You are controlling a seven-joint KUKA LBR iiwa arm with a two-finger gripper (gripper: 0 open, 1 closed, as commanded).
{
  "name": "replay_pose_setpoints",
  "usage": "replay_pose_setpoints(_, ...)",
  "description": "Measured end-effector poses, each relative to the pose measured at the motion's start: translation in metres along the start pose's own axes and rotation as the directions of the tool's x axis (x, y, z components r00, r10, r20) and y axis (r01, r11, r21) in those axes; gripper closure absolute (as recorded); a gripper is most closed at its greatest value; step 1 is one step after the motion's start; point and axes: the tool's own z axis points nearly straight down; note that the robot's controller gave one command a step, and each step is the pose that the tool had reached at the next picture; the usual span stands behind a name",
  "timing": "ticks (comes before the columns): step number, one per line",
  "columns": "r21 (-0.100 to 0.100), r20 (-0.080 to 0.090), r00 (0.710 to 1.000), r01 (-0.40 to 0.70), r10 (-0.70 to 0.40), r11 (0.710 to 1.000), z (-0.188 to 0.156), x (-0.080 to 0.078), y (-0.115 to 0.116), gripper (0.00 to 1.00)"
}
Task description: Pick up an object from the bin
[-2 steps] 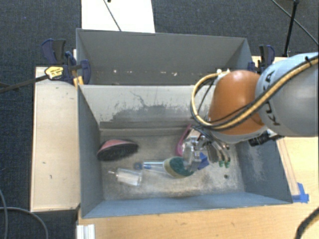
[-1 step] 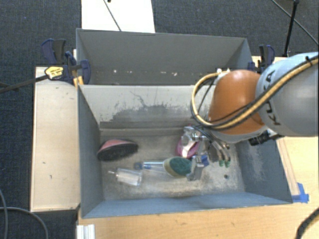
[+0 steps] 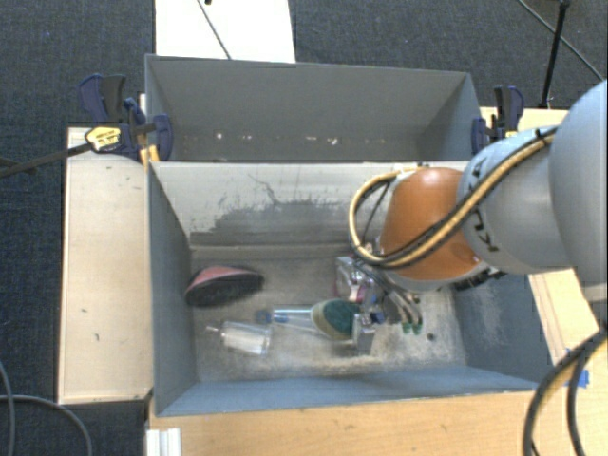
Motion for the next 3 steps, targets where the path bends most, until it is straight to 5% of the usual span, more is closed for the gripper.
replay_pose_setpoints(1, -0.001, -0.009, 1.0, 0.002, -0.002, 1.0, -0.002, 0.002, 0.001, 1.0)
replay_pose_setpoints(3, 0.002, -0.005, 0.994, -0.11, 0.11, 0.994, -0.243, -0.01, 0.006, 1.0)
